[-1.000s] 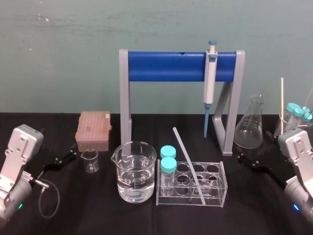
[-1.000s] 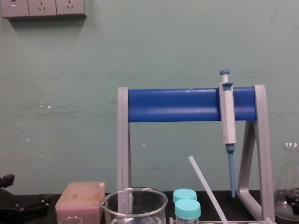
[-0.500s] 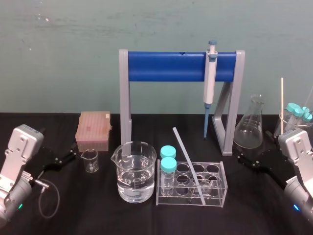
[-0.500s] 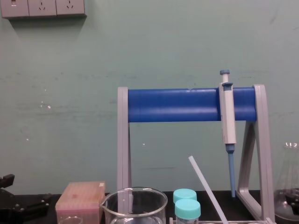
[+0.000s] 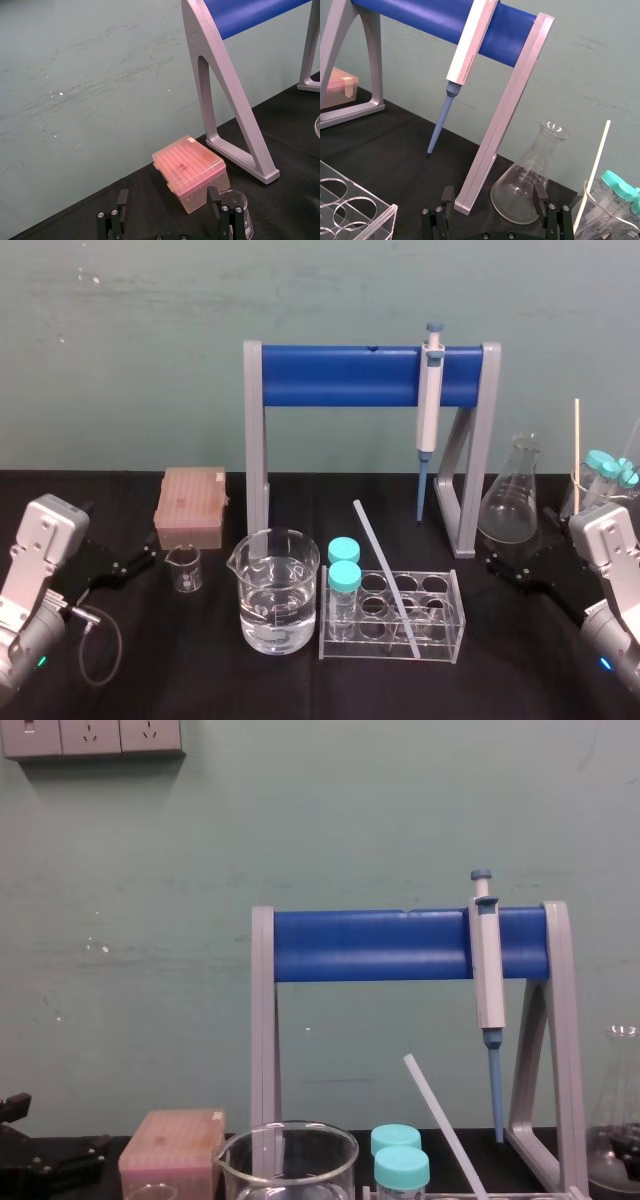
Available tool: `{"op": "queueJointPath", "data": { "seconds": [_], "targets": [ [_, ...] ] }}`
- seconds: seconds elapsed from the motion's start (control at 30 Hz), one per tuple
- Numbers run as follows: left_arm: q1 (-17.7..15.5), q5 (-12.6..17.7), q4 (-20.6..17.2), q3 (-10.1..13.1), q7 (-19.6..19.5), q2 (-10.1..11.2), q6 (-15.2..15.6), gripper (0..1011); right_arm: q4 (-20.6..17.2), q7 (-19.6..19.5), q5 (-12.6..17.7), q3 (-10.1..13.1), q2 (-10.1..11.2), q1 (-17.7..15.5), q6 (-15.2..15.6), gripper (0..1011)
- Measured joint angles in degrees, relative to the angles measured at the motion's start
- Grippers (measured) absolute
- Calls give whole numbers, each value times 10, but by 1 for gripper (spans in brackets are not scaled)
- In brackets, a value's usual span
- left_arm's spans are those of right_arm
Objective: Pick up the stirring rod with one hand, then place it down.
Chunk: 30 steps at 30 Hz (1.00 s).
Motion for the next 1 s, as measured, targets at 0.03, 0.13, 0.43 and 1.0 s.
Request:
{"op": "queueJointPath", "data": {
  "seconds": [0.03,0.13,0.43,1.0],
  "targets": [
    [0,0,0,0,0,0,0,1000,0,0,0,0,0,0,0,1003],
    [0,0,0,0,0,0,0,1000,0,0,0,0,0,0,0,1003],
    [0,0,0,0,0,0,0,1000,0,0,0,0,0,0,0,1003],
    [0,0,0,0,0,0,0,1000,-51,140,119,40,-19,12,46,1003]
  ]
}}
